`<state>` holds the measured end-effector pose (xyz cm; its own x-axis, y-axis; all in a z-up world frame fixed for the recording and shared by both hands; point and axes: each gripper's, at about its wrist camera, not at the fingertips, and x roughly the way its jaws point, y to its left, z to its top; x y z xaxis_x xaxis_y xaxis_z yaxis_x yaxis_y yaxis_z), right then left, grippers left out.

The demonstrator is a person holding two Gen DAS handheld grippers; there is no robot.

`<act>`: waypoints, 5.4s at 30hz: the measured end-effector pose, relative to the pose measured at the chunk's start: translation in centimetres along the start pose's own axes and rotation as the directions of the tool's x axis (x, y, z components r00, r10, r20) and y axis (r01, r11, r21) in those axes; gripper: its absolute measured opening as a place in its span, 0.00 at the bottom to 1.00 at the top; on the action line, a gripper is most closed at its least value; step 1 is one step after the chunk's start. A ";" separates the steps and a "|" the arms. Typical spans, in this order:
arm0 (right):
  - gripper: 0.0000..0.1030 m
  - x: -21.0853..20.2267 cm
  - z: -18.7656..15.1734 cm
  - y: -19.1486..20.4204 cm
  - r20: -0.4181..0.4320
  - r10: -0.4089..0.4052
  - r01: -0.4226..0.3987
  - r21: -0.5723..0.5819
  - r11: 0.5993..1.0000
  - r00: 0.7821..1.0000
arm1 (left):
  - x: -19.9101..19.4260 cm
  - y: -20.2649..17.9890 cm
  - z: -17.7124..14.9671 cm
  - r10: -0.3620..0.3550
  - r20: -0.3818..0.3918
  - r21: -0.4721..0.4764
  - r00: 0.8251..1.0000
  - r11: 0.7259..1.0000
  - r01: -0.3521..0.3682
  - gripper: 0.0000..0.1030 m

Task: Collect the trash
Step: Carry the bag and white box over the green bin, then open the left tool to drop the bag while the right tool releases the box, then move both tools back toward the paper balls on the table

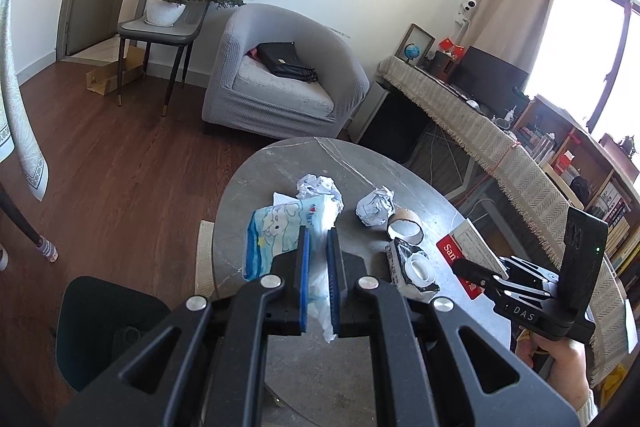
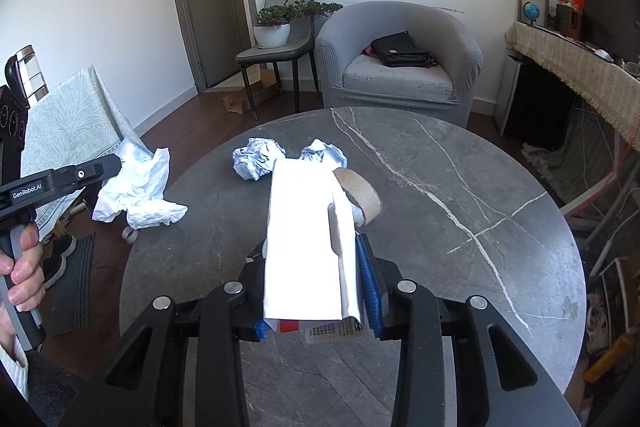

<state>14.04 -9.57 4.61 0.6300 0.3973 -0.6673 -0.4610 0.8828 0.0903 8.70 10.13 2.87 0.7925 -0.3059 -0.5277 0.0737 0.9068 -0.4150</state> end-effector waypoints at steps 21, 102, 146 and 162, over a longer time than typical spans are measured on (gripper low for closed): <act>0.35 1.4 2.1 8.3 0.001 0.143 -0.143 -0.099 0.985 0.990 | -3.4 3.9 0.8 0.074 0.025 -0.011 0.997 0.997 -0.074 0.09; 0.35 28.1 -6.0 33.5 -0.569 0.159 -0.343 -0.231 0.911 0.807 | -7.0 23.4 -4.9 0.317 -0.267 -0.046 0.910 0.939 -0.341 0.31; 0.65 18.9 -0.6 31.4 -0.386 0.233 -0.352 -0.272 0.896 0.892 | -15.4 15.6 2.2 0.267 0.133 -0.147 0.954 0.958 -0.248 0.44; 0.68 10.3 5.0 21.7 -0.147 0.193 -0.223 -0.221 0.949 0.970 | -11.3 9.9 3.2 0.240 0.128 -0.064 0.962 0.970 -0.233 0.50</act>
<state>13.62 14.90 3.38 0.4300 0.5190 -0.7387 -0.7163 0.6942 0.0708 2.43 23.46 7.09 0.8577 -0.0401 -0.5126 -0.1517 0.9328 -0.3268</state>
